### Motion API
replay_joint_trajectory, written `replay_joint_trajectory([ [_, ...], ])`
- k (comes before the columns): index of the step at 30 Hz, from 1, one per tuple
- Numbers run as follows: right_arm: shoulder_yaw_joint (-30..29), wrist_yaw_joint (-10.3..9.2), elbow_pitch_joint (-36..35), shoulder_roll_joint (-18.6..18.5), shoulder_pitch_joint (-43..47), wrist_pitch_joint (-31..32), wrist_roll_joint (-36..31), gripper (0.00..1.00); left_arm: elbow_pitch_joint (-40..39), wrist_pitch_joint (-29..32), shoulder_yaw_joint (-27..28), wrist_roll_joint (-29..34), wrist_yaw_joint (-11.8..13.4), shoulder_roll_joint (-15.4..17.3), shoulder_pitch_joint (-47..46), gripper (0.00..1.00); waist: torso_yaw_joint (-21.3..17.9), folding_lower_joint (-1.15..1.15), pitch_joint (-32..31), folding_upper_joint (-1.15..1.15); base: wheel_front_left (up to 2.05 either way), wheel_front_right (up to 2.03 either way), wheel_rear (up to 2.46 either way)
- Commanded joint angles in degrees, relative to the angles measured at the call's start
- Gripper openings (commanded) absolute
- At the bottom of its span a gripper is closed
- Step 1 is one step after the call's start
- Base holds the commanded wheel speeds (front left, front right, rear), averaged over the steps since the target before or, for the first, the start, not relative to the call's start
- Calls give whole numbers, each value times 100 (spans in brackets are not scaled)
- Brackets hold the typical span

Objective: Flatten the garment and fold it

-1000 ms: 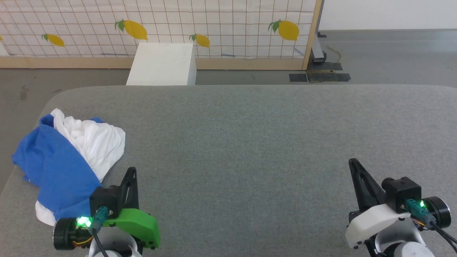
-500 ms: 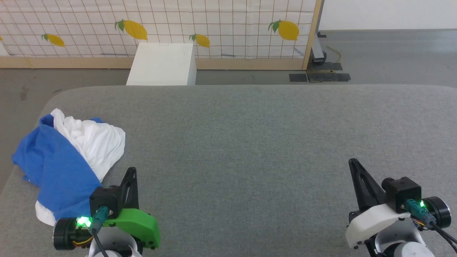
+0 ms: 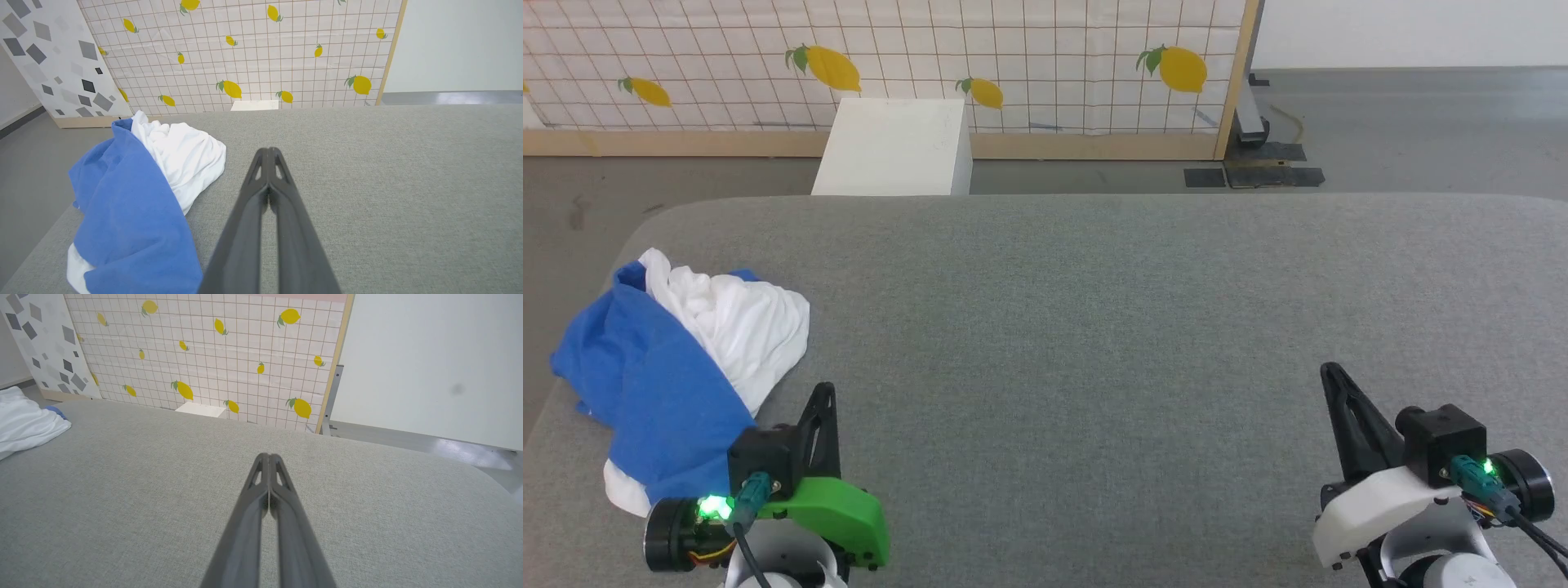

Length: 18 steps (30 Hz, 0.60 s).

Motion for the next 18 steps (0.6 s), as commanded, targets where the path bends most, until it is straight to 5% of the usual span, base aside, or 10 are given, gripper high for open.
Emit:
replay_joint_trajectory([
  [1,6,-11,-30,3,-84,1,34,0,15,8,15,73,-5,-28,-85,0,0,0,0,0,0,0,0],
  [18,6,-11,-30,3,-84,1,34,0,15,8,15,73,-5,-28,-85,0,0,0,0,0,0,0,0],
])
